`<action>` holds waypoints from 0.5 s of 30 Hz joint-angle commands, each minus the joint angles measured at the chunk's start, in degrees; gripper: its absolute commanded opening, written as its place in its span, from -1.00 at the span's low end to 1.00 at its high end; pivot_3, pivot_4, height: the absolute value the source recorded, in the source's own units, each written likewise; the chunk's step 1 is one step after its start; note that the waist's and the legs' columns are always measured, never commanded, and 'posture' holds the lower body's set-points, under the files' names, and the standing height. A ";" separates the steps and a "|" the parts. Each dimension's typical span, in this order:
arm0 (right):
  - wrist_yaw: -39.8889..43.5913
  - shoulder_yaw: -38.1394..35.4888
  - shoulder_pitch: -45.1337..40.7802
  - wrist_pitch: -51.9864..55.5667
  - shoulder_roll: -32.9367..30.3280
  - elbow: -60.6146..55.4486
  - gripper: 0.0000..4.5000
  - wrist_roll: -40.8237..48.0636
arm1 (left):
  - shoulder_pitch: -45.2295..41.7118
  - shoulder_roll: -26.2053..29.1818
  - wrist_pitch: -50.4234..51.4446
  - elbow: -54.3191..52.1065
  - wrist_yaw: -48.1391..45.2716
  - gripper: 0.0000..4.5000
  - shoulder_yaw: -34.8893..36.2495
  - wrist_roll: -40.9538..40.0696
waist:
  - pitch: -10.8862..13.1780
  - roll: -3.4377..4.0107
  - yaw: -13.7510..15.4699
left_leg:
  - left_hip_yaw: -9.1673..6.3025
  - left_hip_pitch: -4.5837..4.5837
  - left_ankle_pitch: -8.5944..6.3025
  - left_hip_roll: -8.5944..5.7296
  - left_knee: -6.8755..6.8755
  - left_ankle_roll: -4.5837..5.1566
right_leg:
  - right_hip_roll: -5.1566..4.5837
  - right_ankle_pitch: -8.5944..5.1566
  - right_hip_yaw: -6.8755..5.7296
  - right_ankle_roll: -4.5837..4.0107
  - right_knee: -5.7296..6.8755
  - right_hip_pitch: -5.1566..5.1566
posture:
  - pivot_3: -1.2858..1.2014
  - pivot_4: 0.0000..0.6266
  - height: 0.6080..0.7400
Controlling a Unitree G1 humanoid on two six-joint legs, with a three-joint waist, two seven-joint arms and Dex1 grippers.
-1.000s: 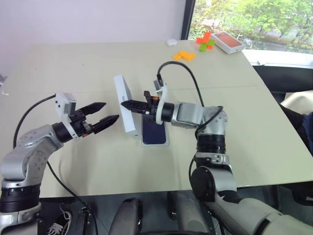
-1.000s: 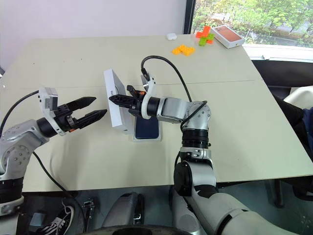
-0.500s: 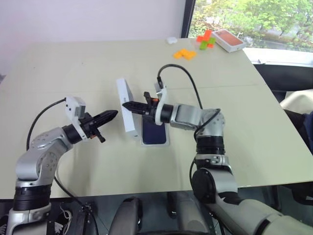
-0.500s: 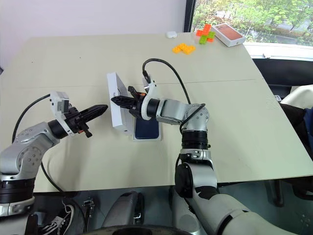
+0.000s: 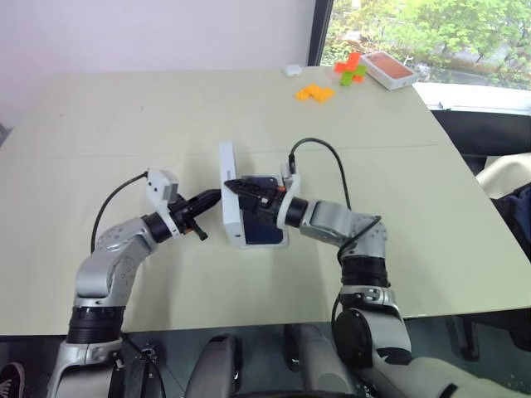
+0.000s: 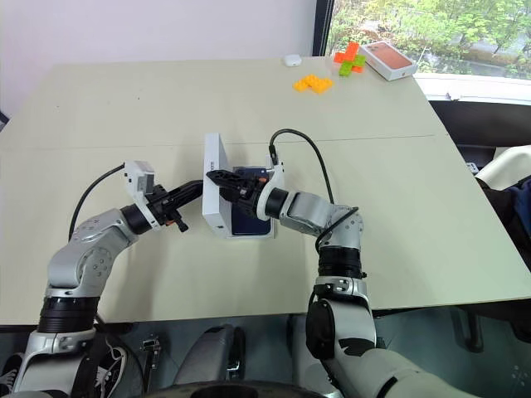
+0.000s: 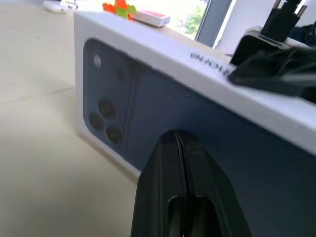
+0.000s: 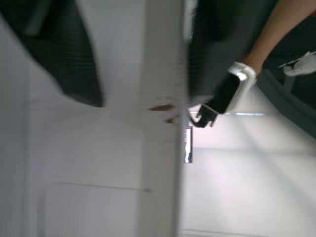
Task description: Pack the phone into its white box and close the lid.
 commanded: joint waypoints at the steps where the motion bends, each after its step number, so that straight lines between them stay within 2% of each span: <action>1: 0.09 2.29 0.97 -0.47 1.49 -3.86 0.76 0.25 | -0.87 -0.45 -1.09 -1.42 -0.34 -1.00 -0.69 0.18 | 0.00 0.00 0.00 | 0.00 0.00 0.00 0.00 0.01 0.00 | 0.01 0.00 0.00 0.00 0.00 0.00 | 0.03 -0.52 1.00; 3: 0.81 2.78 0.81 -0.18 0.34 -4.95 0.76 0.44 | -0.89 -0.46 -1.14 -1.44 -0.44 -1.00 -0.72 0.20 | 0.00 0.00 -0.01 | 0.00 0.00 0.00 0.01 0.02 0.00 | 0.02 0.00 0.01 0.00 0.01 0.00 | 0.03 -0.52 1.00; 10: 4.89 3.50 0.30 3.07 -10.84 -8.72 0.76 -0.92 | -2.56 -2.77 -1.99 -0.75 0.13 -1.00 -2.47 1.21 | 0.00 -0.01 0.30 | 0.01 -0.05 0.00 -0.06 0.06 0.00 | -0.05 0.00 0.00 0.01 -0.04 0.02 | 0.03 -0.52 1.00; 15: 15.84 10.08 0.00 3.79 -19.56 -12.60 0.76 -8.99 | -2.72 -2.79 -1.93 -0.77 -0.70 -1.00 -2.94 1.22 | 0.00 0.00 -0.05 | 0.08 -0.02 -0.01 0.00 0.05 0.01 | 0.04 0.00 0.03 0.01 -0.02 0.00 | 0.03 -0.52 1.00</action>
